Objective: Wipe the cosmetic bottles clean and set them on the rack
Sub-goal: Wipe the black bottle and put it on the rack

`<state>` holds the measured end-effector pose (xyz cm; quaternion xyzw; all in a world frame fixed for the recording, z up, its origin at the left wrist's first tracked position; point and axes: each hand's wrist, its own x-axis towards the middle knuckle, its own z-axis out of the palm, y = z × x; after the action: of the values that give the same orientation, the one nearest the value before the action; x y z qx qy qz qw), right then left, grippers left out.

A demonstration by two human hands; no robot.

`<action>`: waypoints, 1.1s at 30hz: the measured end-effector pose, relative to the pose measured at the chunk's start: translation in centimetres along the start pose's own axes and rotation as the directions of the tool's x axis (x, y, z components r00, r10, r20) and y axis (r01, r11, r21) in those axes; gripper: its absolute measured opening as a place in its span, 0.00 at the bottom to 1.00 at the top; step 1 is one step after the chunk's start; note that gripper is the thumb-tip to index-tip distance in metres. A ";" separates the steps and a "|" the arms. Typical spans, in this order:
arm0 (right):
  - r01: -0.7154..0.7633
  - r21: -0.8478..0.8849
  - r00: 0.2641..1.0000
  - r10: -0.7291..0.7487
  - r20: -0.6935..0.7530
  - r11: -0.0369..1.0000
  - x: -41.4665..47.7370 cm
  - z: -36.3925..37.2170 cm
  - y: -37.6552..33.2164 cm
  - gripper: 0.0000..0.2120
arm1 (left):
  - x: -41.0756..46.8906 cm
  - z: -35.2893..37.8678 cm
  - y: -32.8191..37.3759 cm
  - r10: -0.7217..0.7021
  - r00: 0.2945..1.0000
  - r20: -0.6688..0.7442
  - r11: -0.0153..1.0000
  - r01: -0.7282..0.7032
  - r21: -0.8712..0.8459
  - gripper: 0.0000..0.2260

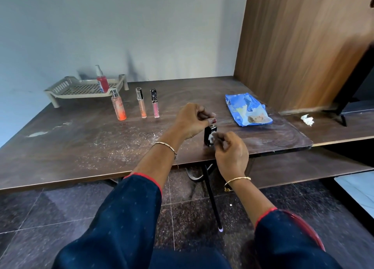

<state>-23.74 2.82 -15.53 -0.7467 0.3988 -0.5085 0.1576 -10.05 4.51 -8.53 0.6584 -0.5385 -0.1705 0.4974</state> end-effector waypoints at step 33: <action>0.189 -0.245 0.980 -0.197 -0.011 0.951 -0.8 -0.4 0.8 0.01 | 0.2 0.0 -0.1 0.016 1.000 0.007 1.000 -0.016 0.009 0.06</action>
<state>-24.53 2.99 -16.36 -0.7865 0.3858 -0.4821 0.0077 -9.96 4.36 -8.58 0.6557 -0.5462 -0.1665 0.4940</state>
